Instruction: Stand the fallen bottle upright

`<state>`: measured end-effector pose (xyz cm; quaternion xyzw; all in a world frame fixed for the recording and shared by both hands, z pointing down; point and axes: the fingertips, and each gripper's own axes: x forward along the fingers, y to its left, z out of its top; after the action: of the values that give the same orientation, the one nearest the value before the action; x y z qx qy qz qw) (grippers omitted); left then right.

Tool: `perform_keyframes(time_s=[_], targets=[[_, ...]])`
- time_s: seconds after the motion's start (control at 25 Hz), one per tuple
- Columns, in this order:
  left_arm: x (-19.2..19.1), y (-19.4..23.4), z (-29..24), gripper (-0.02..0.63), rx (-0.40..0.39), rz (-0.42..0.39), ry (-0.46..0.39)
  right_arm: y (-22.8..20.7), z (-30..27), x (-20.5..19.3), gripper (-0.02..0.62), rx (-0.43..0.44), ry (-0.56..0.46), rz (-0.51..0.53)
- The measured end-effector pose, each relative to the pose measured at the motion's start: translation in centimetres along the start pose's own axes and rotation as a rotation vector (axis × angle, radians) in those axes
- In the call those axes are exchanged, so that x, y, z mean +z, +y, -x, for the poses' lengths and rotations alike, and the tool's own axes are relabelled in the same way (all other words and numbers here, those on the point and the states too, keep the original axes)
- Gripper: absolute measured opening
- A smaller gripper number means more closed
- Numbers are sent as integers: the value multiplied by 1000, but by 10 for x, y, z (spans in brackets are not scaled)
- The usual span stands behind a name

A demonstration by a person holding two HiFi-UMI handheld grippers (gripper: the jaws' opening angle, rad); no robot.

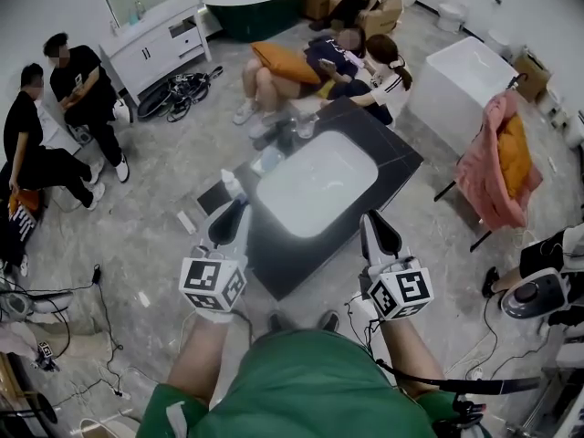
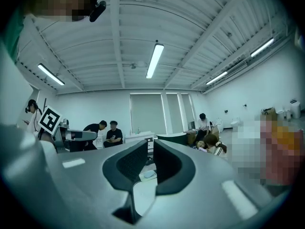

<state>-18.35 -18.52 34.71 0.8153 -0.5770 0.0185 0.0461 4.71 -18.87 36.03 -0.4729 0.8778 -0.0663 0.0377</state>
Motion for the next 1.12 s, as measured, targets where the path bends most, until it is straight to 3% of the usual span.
perform_keyframes(time_s=[0.32, 0.56, 1.12], targets=[[13, -16, 11, 67, 7, -61, -18, 10, 10, 13, 35, 32, -36, 32], [6, -17, 2, 67, -7, -8, -15, 5, 6, 10, 35, 43, -34, 51], [0, -9, -11, 67, 0, -27, 0, -2, -5, 7, 35, 33, -13, 50]])
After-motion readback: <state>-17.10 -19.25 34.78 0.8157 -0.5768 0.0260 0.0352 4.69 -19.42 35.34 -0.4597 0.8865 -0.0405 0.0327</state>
